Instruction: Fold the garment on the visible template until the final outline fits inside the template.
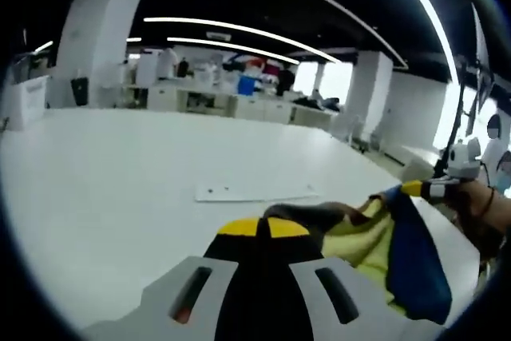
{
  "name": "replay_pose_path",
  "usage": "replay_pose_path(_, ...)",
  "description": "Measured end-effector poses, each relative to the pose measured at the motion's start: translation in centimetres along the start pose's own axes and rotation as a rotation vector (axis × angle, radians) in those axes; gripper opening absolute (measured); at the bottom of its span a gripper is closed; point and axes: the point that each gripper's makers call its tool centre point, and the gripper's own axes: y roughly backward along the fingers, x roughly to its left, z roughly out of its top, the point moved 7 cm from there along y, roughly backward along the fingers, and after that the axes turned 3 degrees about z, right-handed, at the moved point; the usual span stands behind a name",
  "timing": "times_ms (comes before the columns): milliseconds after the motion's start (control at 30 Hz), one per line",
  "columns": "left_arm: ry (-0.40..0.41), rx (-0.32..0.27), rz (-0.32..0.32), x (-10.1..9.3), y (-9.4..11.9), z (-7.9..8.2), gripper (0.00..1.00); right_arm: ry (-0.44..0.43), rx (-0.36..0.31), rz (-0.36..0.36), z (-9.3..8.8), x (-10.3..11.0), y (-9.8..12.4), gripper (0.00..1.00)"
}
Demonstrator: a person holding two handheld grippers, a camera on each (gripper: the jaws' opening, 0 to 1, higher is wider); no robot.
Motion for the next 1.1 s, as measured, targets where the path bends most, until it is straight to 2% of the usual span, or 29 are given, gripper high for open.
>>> replay_pose_path(133,-0.036,0.067,0.017,0.5,-1.8,-1.5,0.00,-0.064,0.047,-0.005,-1.4,-1.0,-1.5,0.00)
replay_pose_path(267,0.017,0.111,0.013,0.9,-3.2,-2.8,0.00,-0.073,0.081,-0.011,-2.3,-1.6,-2.8,0.00)
replay_pose_path(333,0.014,0.121,0.012,1.0,-3.6,-3.1,0.00,-0.073,0.101,-0.015,-2.8,-1.8,-3.3,0.00)
replay_pose_path(400,0.013,0.151,0.017,1.2,-4.1,-3.6,0.00,-0.071,0.121,-0.017,-3.2,-2.0,-3.8,0.00)
replay_pose_path(433,0.011,0.187,0.029,1.4,-4.3,-4.1,0.00,-0.081,0.134,-0.022,-3.5,-2.2,-4.0,0.00)
replay_pose_path(533,-0.012,0.227,0.038,1.6,-5.1,-4.7,0.00,-0.098,0.153,-0.032,-4.1,-2.6,-4.6,0.00)
replay_pose_path(767,-0.030,0.254,0.061,2.1,-6.1,-5.3,0.00,-0.125,0.158,-0.041,-4.5,-3.3,-5.7,0.00)
replay_pose_path(867,-0.065,0.262,0.082,2.1,-6.3,-5.3,0.00,-0.143,0.146,-0.049,-4.4,-3.5,-6.1,0.00)
replay_pose_path(1100,-0.059,0.279,0.114,2.4,-6.6,-5.6,0.00,-0.132,0.144,-0.059,-4.4,-3.6,-6.6,0.00)
